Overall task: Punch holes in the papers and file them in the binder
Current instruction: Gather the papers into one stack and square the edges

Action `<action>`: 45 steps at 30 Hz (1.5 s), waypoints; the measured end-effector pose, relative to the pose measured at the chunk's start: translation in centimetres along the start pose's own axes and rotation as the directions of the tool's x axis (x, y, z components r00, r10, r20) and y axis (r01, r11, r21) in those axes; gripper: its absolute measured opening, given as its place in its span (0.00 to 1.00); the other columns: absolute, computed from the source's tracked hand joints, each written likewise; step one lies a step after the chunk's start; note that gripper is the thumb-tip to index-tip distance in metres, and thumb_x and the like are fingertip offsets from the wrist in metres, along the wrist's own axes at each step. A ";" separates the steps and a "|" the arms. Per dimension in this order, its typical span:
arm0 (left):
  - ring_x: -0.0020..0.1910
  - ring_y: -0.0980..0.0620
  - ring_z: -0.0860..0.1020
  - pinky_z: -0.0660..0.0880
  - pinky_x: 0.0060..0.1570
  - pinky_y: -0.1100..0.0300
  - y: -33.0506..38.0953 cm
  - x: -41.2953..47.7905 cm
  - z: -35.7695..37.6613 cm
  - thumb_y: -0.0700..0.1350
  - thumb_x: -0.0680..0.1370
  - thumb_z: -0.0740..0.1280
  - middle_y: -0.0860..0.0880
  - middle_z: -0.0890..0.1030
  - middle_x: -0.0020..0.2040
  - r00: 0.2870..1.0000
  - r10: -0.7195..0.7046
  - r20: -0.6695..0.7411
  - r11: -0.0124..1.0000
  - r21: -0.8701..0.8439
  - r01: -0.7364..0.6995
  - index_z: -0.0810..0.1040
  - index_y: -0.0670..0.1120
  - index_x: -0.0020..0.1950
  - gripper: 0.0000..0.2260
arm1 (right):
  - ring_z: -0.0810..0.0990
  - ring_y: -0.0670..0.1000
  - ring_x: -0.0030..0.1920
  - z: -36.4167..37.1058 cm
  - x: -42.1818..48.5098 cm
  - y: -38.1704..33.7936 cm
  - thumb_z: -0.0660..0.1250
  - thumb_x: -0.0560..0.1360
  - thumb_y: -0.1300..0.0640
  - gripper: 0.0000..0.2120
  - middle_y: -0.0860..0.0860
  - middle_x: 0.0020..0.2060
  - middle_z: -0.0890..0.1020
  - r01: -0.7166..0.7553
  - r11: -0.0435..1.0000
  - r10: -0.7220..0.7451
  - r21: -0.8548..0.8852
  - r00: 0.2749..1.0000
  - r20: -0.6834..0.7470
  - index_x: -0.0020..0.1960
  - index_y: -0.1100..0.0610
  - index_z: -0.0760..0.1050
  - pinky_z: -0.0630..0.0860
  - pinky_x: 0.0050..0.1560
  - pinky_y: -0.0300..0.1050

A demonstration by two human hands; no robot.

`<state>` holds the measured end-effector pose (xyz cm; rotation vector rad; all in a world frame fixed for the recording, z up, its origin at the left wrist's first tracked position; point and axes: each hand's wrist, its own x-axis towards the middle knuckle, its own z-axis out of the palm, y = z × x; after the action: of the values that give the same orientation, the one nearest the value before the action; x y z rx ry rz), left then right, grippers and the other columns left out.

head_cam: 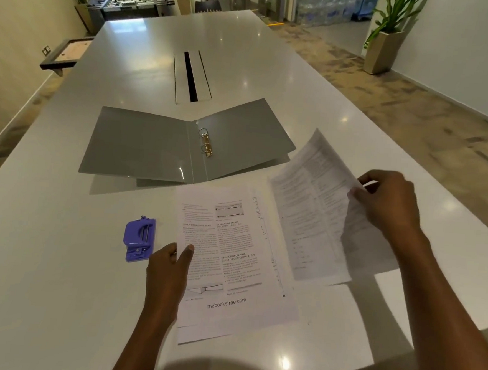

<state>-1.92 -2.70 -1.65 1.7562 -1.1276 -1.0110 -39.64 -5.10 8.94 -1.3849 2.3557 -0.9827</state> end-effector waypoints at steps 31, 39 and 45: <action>0.46 0.48 0.88 0.81 0.39 0.63 0.1 -0.2 -0.2 0.50 0.84 0.68 0.49 0.87 0.49 0.998 0.005 0.060 1.000 0.025 -0.006 0.81 0.45 0.55 0.09 | 0.87 0.51 0.37 13.2 -9.4 -3.3 0.72 0.75 0.59 0.05 0.51 0.38 0.86 -0.108 0.908 -0.065 0.404 0.918 0.392 0.42 0.61 0.80 0.85 0.35 0.44; 0.48 0.48 0.89 0.87 0.43 0.55 0.4 -0.9 -1.4 0.48 0.83 0.69 0.49 0.90 0.53 0.996 0.019 0.082 0.975 -0.223 0.000 0.81 0.49 0.63 0.10 | 0.80 0.49 0.58 12.2 -6.9 -2.8 0.74 0.76 0.45 0.33 0.44 0.63 0.76 -0.086 0.911 -0.082 0.404 0.920 0.382 0.76 0.54 0.68 0.79 0.57 0.44; 0.51 0.43 0.89 0.87 0.46 0.47 2.3 -1.3 -2.0 0.51 0.80 0.68 0.47 0.89 0.55 0.986 0.086 0.143 0.926 -0.377 -0.026 0.80 0.53 0.65 0.14 | 0.86 0.57 0.58 9.1 -6.3 -4.3 0.68 0.81 0.51 0.17 0.53 0.60 0.86 -0.368 0.668 -0.310 0.647 0.652 0.691 0.67 0.56 0.80 0.81 0.61 0.60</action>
<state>-1.22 -1.73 1.45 1.3512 -0.9948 -1.2548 -28.72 -5.08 4.18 -1.0583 1.0915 -0.9199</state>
